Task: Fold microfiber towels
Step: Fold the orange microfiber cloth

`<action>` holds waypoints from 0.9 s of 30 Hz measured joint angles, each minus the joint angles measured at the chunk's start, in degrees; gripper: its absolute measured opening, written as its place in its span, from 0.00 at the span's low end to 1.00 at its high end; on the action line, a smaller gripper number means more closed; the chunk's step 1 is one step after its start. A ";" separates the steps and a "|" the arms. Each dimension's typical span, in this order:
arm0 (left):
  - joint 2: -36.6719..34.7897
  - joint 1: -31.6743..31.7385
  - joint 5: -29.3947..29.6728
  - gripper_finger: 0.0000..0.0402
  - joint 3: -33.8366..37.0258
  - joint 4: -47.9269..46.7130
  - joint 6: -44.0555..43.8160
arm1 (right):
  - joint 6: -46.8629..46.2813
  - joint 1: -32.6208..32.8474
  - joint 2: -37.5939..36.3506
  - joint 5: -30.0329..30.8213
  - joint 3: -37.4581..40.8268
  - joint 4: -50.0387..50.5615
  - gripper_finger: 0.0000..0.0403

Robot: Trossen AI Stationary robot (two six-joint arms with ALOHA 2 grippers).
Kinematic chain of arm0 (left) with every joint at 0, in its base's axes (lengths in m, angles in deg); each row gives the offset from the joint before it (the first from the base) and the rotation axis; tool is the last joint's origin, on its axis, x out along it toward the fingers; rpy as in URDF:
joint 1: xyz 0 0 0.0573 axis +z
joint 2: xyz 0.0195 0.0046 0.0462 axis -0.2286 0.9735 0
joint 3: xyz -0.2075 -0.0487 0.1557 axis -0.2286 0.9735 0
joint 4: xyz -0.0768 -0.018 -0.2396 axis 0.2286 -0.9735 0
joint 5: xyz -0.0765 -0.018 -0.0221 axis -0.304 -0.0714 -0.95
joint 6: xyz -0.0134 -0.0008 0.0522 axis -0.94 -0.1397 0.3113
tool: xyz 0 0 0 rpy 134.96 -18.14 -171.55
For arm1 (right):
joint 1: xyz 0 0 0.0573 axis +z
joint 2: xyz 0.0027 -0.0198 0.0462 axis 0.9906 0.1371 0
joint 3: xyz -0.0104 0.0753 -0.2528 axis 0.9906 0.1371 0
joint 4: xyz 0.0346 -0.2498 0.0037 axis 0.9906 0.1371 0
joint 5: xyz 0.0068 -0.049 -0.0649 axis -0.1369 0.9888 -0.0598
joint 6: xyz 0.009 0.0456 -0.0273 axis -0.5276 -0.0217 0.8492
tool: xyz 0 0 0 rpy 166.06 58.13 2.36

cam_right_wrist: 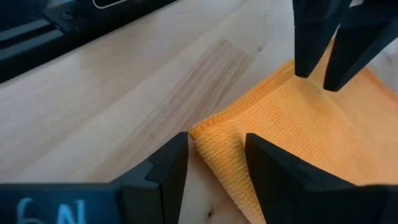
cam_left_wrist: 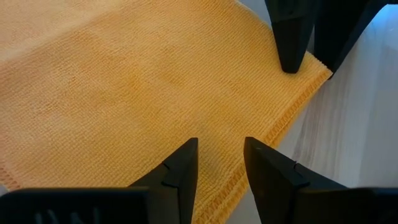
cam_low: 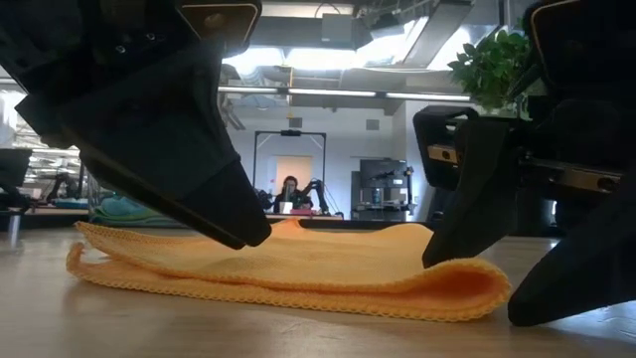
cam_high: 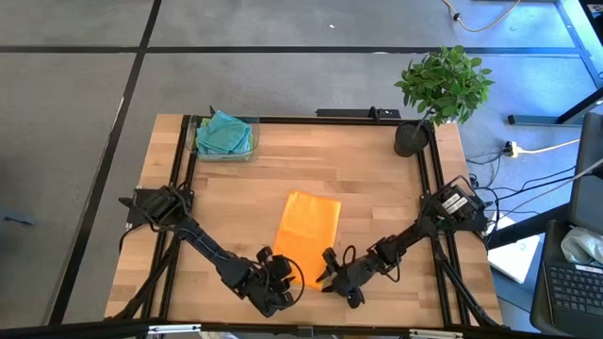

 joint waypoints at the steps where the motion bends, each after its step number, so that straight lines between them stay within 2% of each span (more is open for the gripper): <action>1: 0.00 0.02 0.00 0.31 0.00 -0.02 0.21 | -0.51 -0.11 0.00 -0.92 0.00 0.06 0.41; 3: 0.00 0.31 -0.04 0.31 0.00 0.00 1.23 | -1.40 -0.36 -0.01 -2.33 0.00 0.09 0.41; 19: 0.00 1.14 -0.74 0.31 0.00 0.96 2.45 | 0.92 -0.91 -0.01 -2.10 0.00 0.05 0.41; 27: 0.00 1.14 -0.26 0.31 0.00 1.29 2.47 | 3.10 -0.80 -0.02 -2.80 0.00 0.12 0.27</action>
